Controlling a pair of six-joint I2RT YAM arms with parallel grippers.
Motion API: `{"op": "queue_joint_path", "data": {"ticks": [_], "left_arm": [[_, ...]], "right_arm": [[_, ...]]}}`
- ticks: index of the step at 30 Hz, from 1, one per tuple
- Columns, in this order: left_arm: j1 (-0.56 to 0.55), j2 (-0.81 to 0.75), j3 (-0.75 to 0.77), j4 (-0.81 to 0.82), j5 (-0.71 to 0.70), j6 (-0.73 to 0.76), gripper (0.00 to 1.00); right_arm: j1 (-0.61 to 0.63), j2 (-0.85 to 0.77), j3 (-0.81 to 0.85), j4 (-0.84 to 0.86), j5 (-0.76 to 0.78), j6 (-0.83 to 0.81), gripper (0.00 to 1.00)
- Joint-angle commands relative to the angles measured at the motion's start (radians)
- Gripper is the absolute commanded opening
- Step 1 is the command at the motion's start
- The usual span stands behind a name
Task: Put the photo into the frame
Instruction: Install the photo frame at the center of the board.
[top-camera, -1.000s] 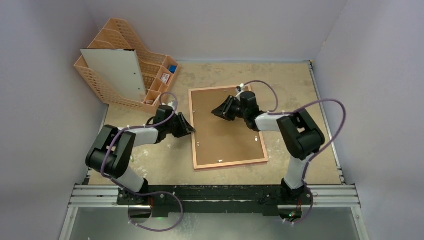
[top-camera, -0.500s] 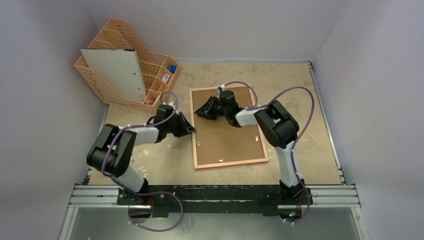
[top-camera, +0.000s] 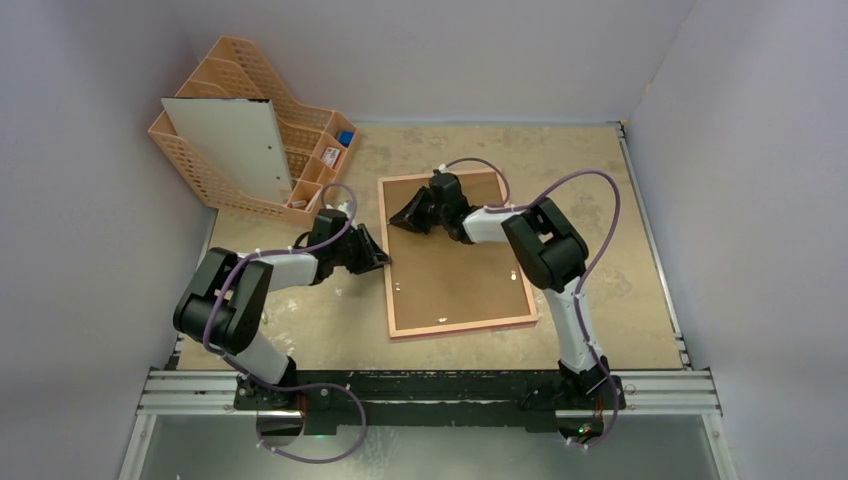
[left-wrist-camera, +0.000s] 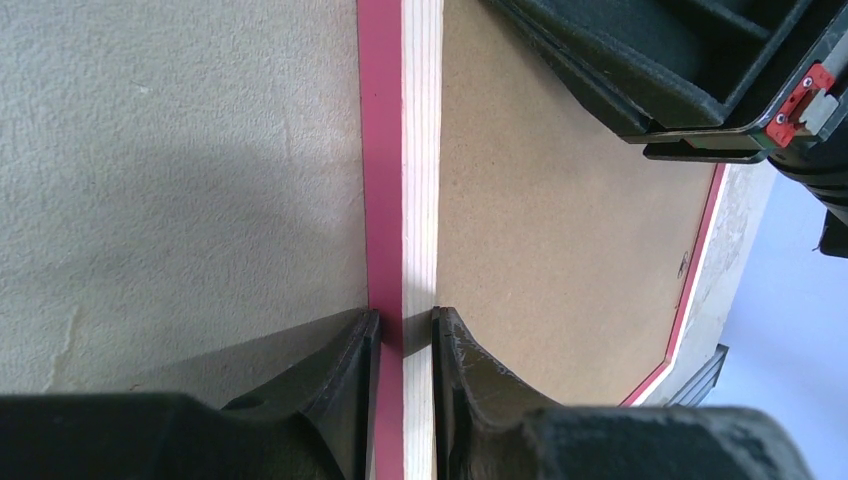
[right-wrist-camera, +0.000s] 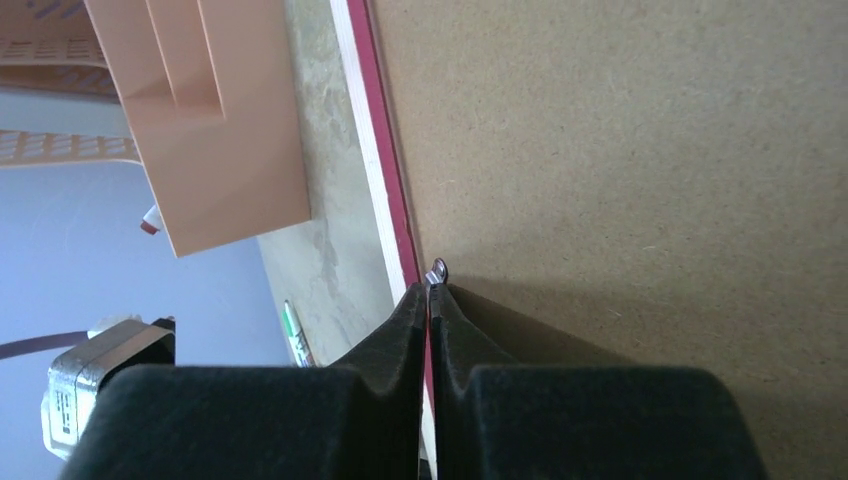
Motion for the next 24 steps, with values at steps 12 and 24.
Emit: {"op": "queue_joint_path", "data": {"ticks": [12,24], "left_arm": [[-0.003,0.015,0.013,-0.086,-0.023,0.035,0.21],[-0.008,-0.001,-0.011,-0.061,0.012,0.020,0.22]], "right_arm": [[0.046,0.016,0.134,-0.200,0.166,-0.055,0.00],[0.080,0.059,0.415,-0.566,0.300,-0.513,0.00]]}}
